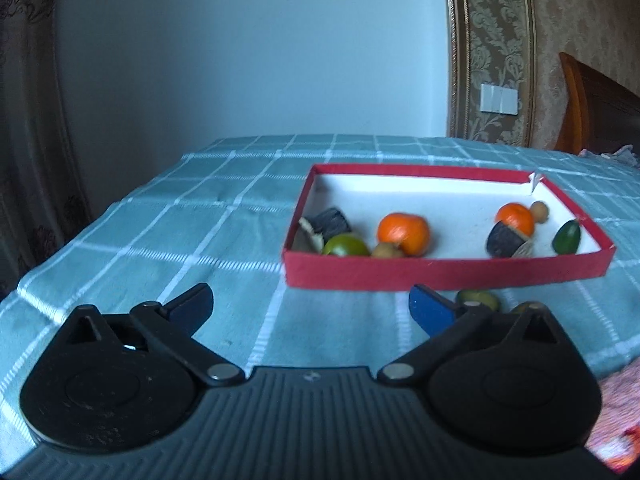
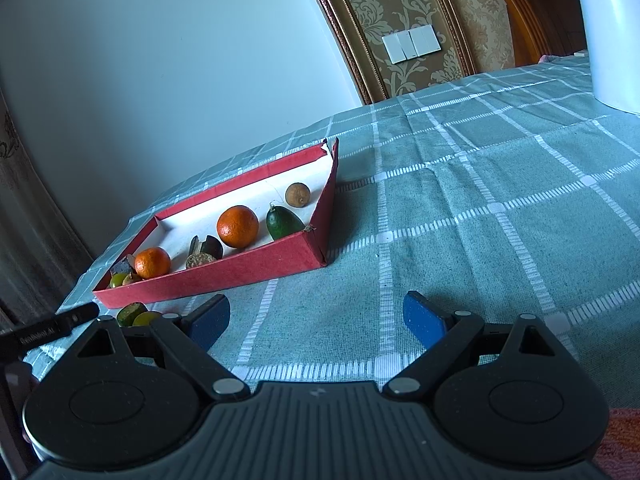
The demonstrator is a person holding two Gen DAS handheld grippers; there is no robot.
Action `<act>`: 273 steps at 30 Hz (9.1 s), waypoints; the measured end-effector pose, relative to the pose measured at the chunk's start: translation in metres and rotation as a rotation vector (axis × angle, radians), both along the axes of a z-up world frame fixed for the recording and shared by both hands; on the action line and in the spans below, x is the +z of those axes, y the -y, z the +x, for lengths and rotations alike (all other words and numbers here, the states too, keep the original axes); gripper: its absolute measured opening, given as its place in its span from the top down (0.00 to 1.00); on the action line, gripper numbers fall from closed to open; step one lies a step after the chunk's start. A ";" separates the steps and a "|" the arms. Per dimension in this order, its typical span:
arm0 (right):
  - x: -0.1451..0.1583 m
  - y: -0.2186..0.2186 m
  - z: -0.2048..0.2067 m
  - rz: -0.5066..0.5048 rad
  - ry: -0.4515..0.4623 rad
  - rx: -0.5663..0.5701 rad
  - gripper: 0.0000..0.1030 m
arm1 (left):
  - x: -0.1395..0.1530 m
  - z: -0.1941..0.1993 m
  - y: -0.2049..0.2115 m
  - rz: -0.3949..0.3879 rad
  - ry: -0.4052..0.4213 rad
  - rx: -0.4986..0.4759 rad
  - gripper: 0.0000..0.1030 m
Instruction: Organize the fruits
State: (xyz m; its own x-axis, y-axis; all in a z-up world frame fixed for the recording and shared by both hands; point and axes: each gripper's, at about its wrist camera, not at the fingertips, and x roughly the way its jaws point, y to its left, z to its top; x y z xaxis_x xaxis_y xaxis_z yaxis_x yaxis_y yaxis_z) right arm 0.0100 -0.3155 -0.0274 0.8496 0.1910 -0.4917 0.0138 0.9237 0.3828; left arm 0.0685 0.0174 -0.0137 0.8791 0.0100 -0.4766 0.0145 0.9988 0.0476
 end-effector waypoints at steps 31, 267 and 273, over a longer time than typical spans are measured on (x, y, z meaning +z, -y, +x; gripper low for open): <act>0.029 -0.150 0.021 -0.434 0.045 0.388 0.33 | -0.001 0.004 -0.024 -0.122 -0.016 0.049 0.00; -0.003 0.012 0.023 0.045 0.012 -0.031 0.18 | 0.047 -0.020 0.024 -0.064 0.056 -0.006 0.00; -0.003 0.012 0.023 0.045 0.012 -0.031 0.18 | 0.046 -0.028 0.014 -0.081 0.064 0.002 0.00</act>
State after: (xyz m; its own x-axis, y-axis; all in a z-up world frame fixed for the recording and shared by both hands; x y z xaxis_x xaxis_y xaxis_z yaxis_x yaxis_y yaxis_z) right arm 0.0334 -0.3271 -0.0305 0.8614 0.1860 -0.4727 0.0376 0.9047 0.4243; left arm 0.0410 0.0032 0.0319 0.9076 -0.0245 -0.4191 0.0122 0.9994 -0.0320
